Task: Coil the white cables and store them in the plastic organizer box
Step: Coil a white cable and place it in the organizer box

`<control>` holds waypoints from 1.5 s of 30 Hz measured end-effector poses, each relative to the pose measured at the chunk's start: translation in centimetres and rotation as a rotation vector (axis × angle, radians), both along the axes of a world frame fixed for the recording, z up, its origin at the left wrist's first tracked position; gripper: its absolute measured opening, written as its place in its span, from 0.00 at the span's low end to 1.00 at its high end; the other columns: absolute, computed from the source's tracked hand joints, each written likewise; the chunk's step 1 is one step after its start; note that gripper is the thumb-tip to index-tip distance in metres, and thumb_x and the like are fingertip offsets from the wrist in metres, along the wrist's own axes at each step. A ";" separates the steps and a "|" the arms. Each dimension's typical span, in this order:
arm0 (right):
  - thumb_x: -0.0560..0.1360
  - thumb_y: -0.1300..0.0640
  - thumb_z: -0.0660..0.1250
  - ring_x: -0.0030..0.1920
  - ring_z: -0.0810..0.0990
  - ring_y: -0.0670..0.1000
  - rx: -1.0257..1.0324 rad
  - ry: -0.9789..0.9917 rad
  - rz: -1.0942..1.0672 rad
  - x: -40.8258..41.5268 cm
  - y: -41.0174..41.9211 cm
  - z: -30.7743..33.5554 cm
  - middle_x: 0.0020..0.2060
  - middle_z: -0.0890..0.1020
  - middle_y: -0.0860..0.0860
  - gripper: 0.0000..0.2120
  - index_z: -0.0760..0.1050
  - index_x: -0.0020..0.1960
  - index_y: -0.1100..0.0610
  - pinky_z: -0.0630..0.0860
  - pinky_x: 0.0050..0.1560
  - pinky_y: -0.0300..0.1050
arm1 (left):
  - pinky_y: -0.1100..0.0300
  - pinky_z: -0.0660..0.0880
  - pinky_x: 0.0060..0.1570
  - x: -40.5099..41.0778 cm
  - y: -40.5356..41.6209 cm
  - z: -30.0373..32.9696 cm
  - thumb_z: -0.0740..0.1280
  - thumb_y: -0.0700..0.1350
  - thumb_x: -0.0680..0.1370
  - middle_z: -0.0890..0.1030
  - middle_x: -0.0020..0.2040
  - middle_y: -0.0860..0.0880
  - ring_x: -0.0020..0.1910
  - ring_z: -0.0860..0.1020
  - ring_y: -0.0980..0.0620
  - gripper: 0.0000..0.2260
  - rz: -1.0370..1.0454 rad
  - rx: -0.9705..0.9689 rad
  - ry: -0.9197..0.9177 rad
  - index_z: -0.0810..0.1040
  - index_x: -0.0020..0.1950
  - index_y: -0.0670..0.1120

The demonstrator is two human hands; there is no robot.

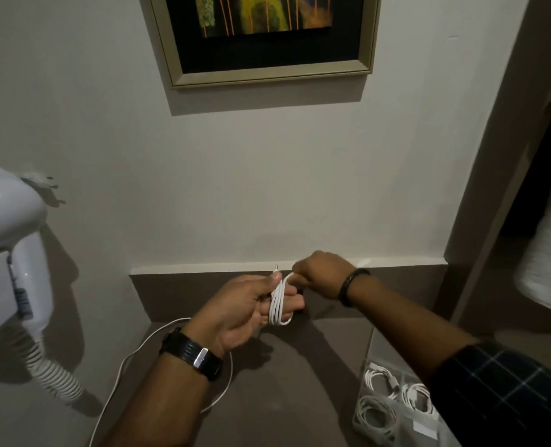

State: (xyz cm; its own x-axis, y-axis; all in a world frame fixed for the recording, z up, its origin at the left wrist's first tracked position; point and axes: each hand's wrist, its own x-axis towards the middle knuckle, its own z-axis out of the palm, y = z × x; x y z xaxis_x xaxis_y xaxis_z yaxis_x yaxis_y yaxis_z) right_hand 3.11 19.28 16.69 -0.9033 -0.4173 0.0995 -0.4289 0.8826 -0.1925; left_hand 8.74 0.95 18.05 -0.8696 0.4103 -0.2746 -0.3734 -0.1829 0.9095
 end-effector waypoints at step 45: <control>0.73 0.64 0.69 0.28 0.80 0.48 -1.363 -0.399 -0.703 15.9 13.2 -12.2 0.31 0.79 0.59 0.09 0.77 0.42 0.72 0.77 0.29 0.36 | 0.63 0.74 0.39 3.8 17.3 -12.9 0.63 0.42 0.80 0.82 0.39 0.53 0.37 0.78 0.58 0.10 -0.269 -0.570 0.702 0.80 0.42 0.51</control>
